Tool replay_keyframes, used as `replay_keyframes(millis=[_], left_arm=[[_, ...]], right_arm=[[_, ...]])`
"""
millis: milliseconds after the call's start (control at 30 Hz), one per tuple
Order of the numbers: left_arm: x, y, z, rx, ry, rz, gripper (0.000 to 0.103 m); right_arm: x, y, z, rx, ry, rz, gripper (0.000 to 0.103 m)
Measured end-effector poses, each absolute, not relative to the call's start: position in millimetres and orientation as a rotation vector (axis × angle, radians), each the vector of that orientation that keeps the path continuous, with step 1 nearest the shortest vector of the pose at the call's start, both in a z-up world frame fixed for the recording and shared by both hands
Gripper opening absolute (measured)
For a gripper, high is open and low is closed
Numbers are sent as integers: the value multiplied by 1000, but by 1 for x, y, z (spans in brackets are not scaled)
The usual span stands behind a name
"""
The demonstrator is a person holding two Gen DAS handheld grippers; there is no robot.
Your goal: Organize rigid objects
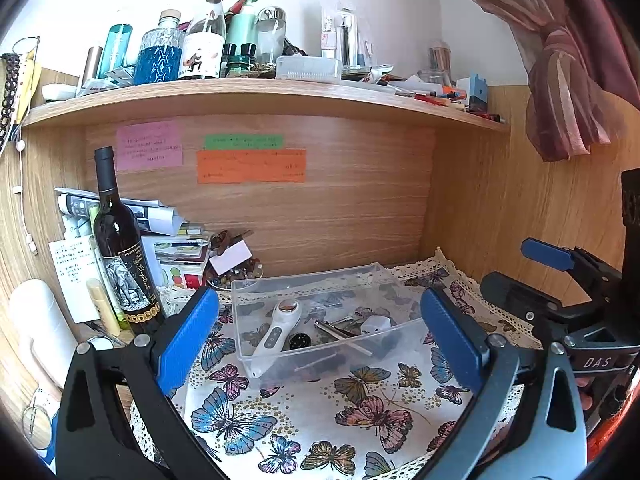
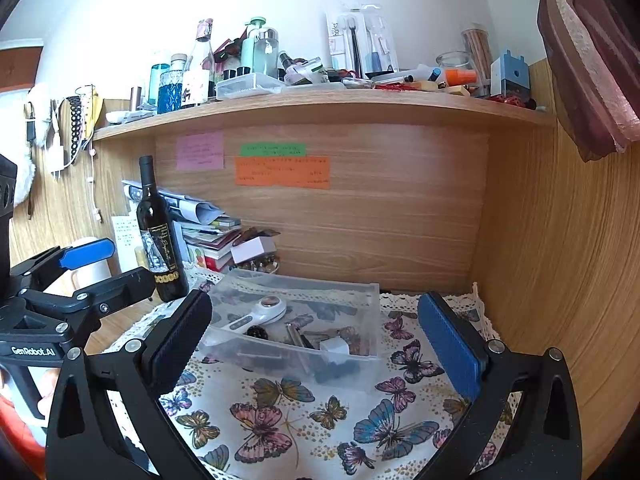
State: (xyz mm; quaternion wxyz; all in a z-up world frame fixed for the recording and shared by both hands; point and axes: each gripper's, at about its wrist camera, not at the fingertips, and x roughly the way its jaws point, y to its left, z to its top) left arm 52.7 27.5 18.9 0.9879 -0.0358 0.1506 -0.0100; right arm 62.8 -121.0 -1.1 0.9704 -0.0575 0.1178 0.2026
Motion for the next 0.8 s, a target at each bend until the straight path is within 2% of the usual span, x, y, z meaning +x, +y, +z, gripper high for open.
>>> replay_keyframes(millis=[800], left_arm=[[53, 29, 17, -75, 314, -36, 102]], right_arm=[[68, -121, -3, -124, 244, 401, 103]])
